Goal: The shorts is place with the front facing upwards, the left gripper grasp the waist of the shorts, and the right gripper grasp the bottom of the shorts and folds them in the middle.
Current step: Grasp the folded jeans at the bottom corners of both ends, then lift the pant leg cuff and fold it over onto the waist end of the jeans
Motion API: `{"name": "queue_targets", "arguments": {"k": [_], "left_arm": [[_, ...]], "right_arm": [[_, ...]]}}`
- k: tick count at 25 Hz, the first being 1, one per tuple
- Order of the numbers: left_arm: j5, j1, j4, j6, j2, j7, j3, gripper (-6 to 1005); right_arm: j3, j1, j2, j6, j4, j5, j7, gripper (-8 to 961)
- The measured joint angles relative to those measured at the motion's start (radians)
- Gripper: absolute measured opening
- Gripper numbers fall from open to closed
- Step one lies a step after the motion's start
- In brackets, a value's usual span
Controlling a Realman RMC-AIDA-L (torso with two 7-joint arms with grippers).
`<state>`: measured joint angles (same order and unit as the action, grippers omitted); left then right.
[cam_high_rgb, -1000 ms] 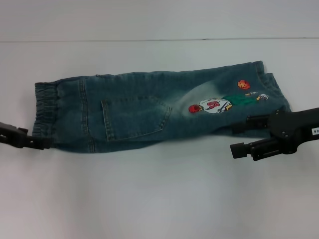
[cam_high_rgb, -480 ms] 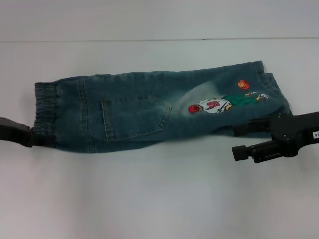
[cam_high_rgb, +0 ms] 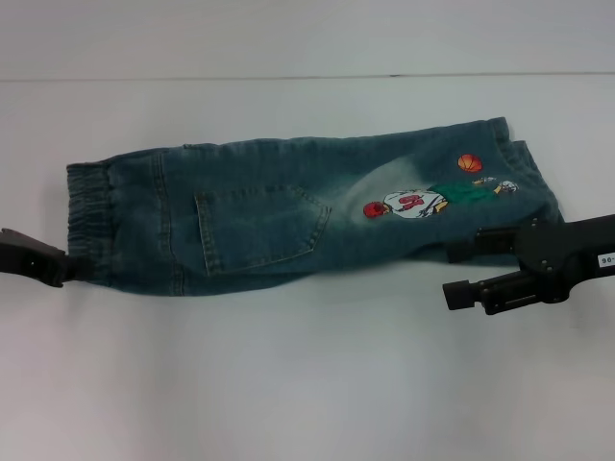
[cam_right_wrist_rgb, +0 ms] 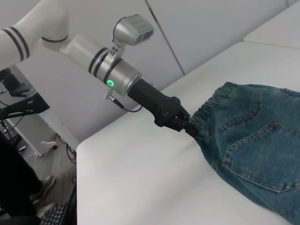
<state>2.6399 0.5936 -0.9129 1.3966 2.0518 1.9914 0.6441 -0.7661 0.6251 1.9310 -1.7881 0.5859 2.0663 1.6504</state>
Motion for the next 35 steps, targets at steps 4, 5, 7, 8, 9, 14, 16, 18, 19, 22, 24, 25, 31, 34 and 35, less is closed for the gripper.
{"name": "queue_targets", "arguments": {"k": [4, 5, 7, 8, 9, 14, 16, 18, 19, 22, 24, 25, 31, 34, 35], "left_arm": [[-0.007, 0.0, -0.027, 0.033, 0.0, -0.002, -0.004, 82], [-0.01, 0.0, -0.035, 0.045, 0.0, -0.002, -0.004, 36], [-0.023, 0.0, -0.057, 0.078, 0.0, -0.003, -0.003, 36], [-0.031, 0.0, -0.068, 0.094, 0.0, -0.003, -0.003, 36], [-0.04, 0.0, -0.082, 0.111, 0.0, -0.003, -0.003, 36], [-0.09, 0.006, -0.143, 0.2, -0.007, -0.003, -0.008, 36], [-0.105, 0.012, -0.158, 0.229, -0.011, -0.002, -0.009, 36], [-0.111, 0.02, -0.166, 0.253, -0.014, 0.001, -0.009, 36], [-0.112, 0.025, -0.171, 0.265, -0.015, 0.002, -0.009, 36], [-0.116, 0.038, -0.184, 0.296, -0.016, 0.006, -0.009, 36], [-0.125, 0.042, -0.195, 0.311, -0.016, 0.007, -0.01, 36], [-0.133, 0.044, -0.201, 0.319, -0.017, 0.008, -0.01, 36], [-0.255, 0.055, -0.209, 0.364, -0.039, 0.018, -0.013, 36], [-0.305, 0.058, -0.209, 0.373, -0.047, 0.02, -0.021, 36], [-0.325, 0.059, -0.208, 0.377, -0.05, 0.02, -0.026, 36]], "right_arm": [[-0.001, 0.001, 0.004, 0.002, 0.0, 0.0, -0.005, 928], [-0.003, 0.002, 0.006, 0.003, 0.0, 0.0, -0.007, 928], [-0.01, 0.003, 0.006, 0.006, 0.0, 0.002, -0.012, 912], [-0.014, 0.004, 0.008, 0.011, -0.001, 0.007, -0.013, 896], [-0.017, 0.005, 0.01, 0.016, -0.001, 0.015, -0.015, 879], [-0.025, 0.01, 0.031, 0.044, 0.001, 0.042, -0.036, 730], [-0.027, 0.013, 0.038, 0.052, 0.001, 0.046, -0.042, 652], [-0.027, 0.015, 0.044, 0.061, 0.0, 0.047, -0.05, 562], [-0.027, 0.016, 0.047, 0.065, -0.001, 0.047, -0.053, 511], [-0.018, 0.017, 0.054, 0.087, -0.001, 0.043, -0.06, 358], [0.009, 0.017, 0.065, 0.124, -0.004, 0.033, -0.059, 291], [0.032, 0.017, 0.075, 0.154, -0.009, 0.024, -0.057, 258], [0.098, 0.009, 0.146, 0.376, -0.081, -0.12, -0.147, 98], [0.099, 0.012, 0.157, 0.442, -0.15, -0.198, -0.218, 38], [0.099, 0.015, 0.16, 0.472, -0.194, -0.247, -0.266, 18]]}}
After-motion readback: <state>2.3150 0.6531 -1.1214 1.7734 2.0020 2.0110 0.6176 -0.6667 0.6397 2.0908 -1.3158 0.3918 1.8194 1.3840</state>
